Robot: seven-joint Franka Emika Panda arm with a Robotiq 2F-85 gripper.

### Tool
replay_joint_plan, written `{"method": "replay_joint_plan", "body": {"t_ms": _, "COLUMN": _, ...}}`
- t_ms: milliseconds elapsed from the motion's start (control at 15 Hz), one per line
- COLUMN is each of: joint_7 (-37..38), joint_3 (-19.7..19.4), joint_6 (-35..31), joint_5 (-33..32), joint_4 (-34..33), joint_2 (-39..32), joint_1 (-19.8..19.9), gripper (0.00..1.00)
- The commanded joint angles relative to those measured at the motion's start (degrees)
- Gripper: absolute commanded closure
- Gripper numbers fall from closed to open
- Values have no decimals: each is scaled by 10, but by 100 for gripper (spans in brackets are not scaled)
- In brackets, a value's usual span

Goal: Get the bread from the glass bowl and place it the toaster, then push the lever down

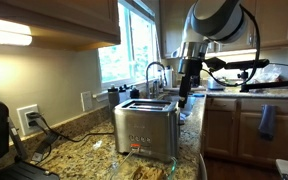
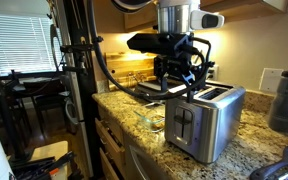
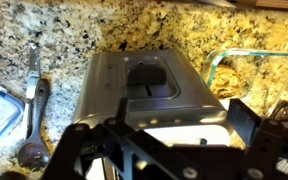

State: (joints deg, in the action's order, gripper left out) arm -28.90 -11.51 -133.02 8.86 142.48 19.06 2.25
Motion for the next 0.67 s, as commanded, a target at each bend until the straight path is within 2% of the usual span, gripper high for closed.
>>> {"method": "replay_joint_plan", "body": {"t_ms": 0, "joint_7": -14, "joint_3": -9, "joint_6": -38, "joint_5": -32, "joint_4": 37, "joint_2": 19, "joint_1": 13, "gripper": 26}}
{"method": "replay_joint_plan", "body": {"t_ms": 133, "joint_7": -13, "joint_3": -15, "joint_6": -40, "joint_5": -46, "joint_4": 45, "joint_2": 21, "joint_1": 18, "gripper": 31}}
{"method": "replay_joint_plan", "body": {"t_ms": 333, "joint_7": -10, "joint_3": -19, "joint_6": -44, "joint_5": -59, "joint_4": 53, "joint_2": 24, "joint_1": 25, "gripper": 53}}
{"method": "replay_joint_plan", "body": {"t_ms": 600, "joint_7": -11, "joint_3": -23, "joint_6": -61, "joint_5": -53, "joint_4": 62, "joint_2": 25, "joint_1": 24, "gripper": 77}}
